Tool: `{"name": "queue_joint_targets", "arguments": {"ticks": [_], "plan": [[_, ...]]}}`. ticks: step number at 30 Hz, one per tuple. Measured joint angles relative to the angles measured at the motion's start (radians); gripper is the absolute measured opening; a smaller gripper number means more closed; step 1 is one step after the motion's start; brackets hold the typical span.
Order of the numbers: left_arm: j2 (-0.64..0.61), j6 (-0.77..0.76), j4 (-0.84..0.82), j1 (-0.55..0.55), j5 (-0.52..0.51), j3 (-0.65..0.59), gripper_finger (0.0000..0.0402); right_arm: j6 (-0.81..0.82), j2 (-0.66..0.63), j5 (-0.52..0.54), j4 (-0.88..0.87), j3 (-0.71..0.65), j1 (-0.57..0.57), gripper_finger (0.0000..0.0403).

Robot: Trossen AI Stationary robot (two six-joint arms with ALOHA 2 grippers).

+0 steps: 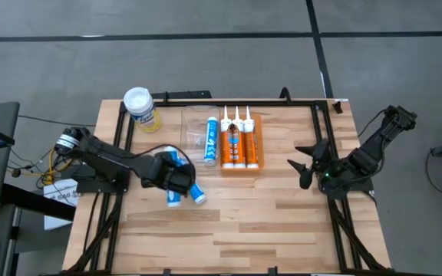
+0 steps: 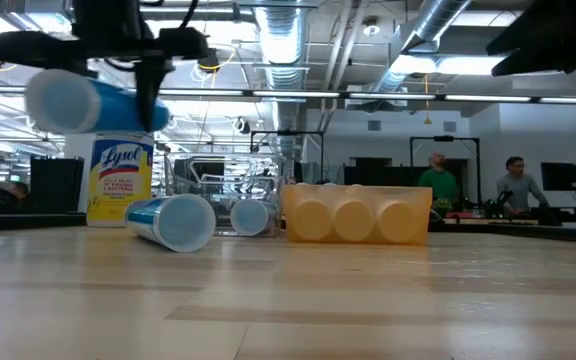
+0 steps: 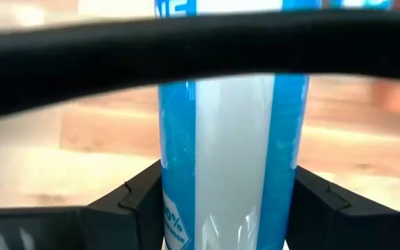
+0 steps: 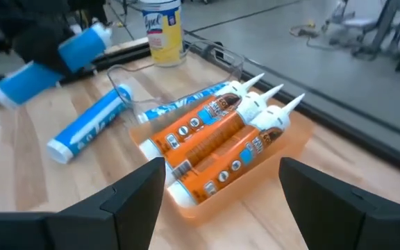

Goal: Pick & place silicon tubes, Sealant and Lysol wipes
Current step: Put the left blue sealant into the transparent bin

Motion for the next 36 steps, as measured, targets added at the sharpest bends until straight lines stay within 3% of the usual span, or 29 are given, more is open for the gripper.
{"name": "queue_joint_targets", "arguments": {"ticks": [7, 13, 22, 31, 36], "plan": [[-0.001, 0.203, 0.134, 0.091, -0.108, 0.049, 0.0201, -0.087, 0.000, 0.000, 0.001, 0.000, 0.000, 0.0276], [-0.001, 0.392, 0.237, 0.202, -0.131, 0.085, 0.0201, -0.169, -0.036, 0.000, 0.013, 0.000, 0.002, 0.0276], [-0.002, 0.607, 0.279, 0.398, -0.111, 0.190, 0.0201, -0.345, -0.222, 0.001, 0.060, -0.004, 0.051, 0.0276], [-0.001, 0.822, 0.432, 0.592, -0.034, 0.220, 0.0201, -0.367, -0.345, -0.005, 0.215, -0.183, 0.077, 0.0276], [0.009, 0.887, 0.485, 0.682, 0.011, 0.220, 0.0201, -0.384, -0.390, -0.135, 0.218, -0.218, 0.064, 0.0276]]}}
